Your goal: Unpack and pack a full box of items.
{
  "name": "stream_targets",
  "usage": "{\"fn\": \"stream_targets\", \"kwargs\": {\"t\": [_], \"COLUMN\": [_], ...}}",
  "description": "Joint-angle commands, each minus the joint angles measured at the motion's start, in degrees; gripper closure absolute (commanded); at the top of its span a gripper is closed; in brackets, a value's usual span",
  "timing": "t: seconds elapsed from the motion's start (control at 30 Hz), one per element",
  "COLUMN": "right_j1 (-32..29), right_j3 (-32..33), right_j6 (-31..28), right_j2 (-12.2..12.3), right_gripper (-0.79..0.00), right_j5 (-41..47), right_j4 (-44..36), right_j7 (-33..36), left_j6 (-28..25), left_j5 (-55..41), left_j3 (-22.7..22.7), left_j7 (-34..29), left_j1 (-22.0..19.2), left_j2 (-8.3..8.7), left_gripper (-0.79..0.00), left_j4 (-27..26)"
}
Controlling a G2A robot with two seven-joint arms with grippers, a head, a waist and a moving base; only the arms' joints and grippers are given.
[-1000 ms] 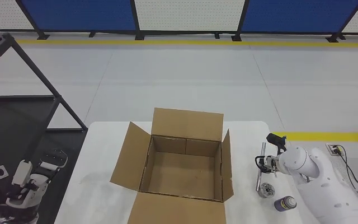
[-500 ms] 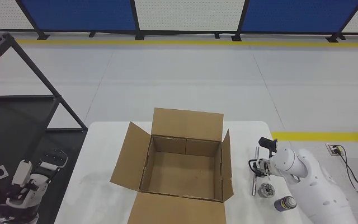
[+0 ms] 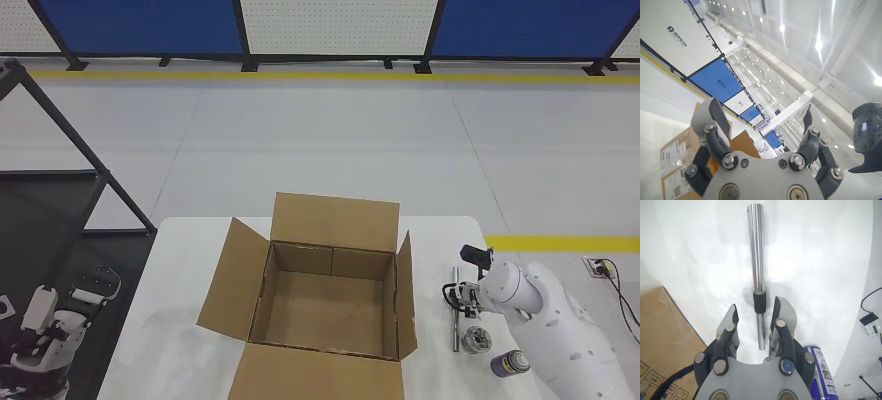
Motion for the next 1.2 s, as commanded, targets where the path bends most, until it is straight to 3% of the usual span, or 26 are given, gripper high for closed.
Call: {"fn": "stream_targets", "kwargs": {"t": [0.0, 0.1, 0.13, 0.27, 0.5, 0.8, 0.93, 1.17], "right_j1": [0.09, -0.05, -0.19, -1.48, -8.92, -22.03, -25.01, -24.96], "right_j3": [0.18, 0.83, 1.19, 4.29, 17.34, 34.13, 35.72, 31.05], "right_j6": [-0.08, -0.08, -0.02, -0.14, -3.60, -11.88, -13.75, -8.64], "right_j2": [-0.02, 0.07, 0.16, 0.96, 3.84, 6.02, 6.54, 6.81], "right_gripper": [-0.391, -0.431, -0.480, -0.785, -0.785, -0.785, -0.785, -0.785], "right_j5": [0.18, 0.41, 0.41, 1.07, 6.83, 21.43, 22.55, 19.22], "right_j4": [0.01, -0.39, -0.74, -3.27, -15.13, -33.61, -40.44, -50.54], "right_j7": [-0.07, -0.21, -0.30, -0.28, 0.93, 3.73, 6.31, 6.43], "left_j6": [0.00, 0.00, 0.00, 0.00, 0.00, 0.00, 0.00, 0.00], "left_j5": [0.00, 0.00, 0.00, 0.00, 0.00, 0.00, 0.00, 0.00], "left_j3": [0.00, 0.00, 0.00, 0.00, 0.00, 0.00, 0.00, 0.00], "left_j7": [0.00, 0.00, 0.00, 0.00, 0.00, 0.00, 0.00, 0.00], "left_j1": [0.00, 0.00, 0.00, 0.00, 0.00, 0.00, 0.00, 0.00], "left_j2": [0.00, 0.00, 0.00, 0.00, 0.00, 0.00, 0.00, 0.00], "left_gripper": [-0.785, -0.785, -0.785, -0.785, -0.785, -0.785, -0.785, -0.785], "left_j4": [0.00, 0.00, 0.00, 0.00, 0.00, 0.00, 0.00, 0.00]}}
